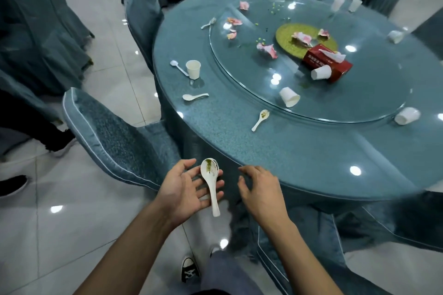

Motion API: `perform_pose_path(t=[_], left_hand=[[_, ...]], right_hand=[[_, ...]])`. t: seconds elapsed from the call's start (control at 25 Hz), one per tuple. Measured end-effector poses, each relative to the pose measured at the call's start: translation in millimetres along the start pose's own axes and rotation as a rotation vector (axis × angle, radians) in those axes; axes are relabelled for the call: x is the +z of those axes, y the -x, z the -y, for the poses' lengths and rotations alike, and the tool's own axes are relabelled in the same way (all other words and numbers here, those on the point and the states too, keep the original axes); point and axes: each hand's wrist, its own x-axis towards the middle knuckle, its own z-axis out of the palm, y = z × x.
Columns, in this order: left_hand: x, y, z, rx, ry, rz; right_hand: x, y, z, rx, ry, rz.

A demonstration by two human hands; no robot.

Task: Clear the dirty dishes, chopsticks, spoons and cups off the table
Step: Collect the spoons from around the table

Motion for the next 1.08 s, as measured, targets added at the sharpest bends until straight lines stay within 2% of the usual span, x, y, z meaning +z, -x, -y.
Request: perform_pose_path(t=[0.44,0.72,1.08], left_hand=[[31.6,-83.0,-70.0,-0.032,-0.132,0.020],[76.0,-148.7,-114.2,-0.040,-0.087,0.021],[98.4,-205.6,-124.5,-0.091,-0.046,0.001]], right_hand=[[13.8,-102.5,-13.4,0.111,-0.051,0.000],[16.1,-184.9,-43.1,0.168,-0.025,0.020],[27.5,-248.9,-85.0,0.368,-0.025,-0.017]])
